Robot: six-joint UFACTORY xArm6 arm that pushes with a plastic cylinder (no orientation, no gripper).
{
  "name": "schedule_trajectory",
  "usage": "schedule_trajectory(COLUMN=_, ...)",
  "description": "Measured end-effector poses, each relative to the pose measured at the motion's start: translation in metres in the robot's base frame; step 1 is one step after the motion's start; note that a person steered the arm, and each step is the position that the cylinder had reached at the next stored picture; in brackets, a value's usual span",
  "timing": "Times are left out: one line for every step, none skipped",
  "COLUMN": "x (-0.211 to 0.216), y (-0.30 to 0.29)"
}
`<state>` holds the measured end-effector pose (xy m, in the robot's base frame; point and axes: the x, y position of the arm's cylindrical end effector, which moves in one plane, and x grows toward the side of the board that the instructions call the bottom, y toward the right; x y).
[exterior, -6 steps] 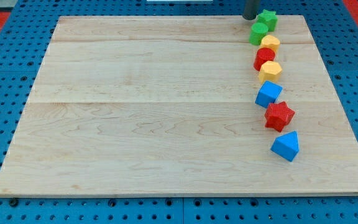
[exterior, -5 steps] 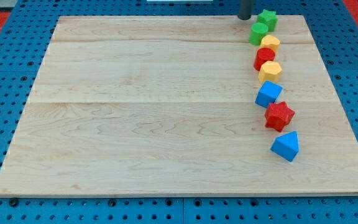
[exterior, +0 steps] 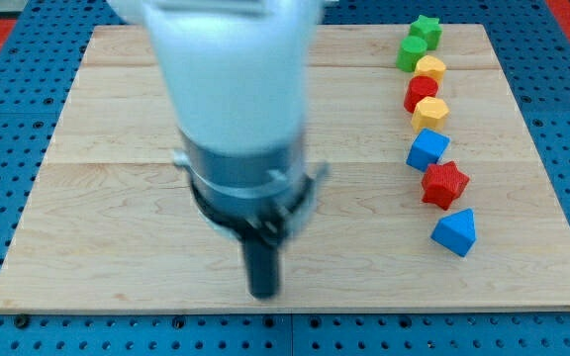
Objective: Point your arm at the green circle
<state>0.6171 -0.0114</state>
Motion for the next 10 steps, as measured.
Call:
schedule_trajectory(x=0.002, y=0.027)
schedule_trajectory(x=-0.002, y=0.135)
schedule_trajectory(x=-0.032, y=0.215)
schedule_trajectory(x=-0.034, y=0.283)
schedule_trajectory(x=-0.025, y=0.288)
schedule_trajectory(x=0.001, y=0.194)
schedule_trajectory(x=-0.057, y=0.045)
schedule_trajectory(x=-0.193, y=0.008)
schedule_trajectory(x=-0.322, y=0.048)
schedule_trajectory(x=-0.346, y=0.084)
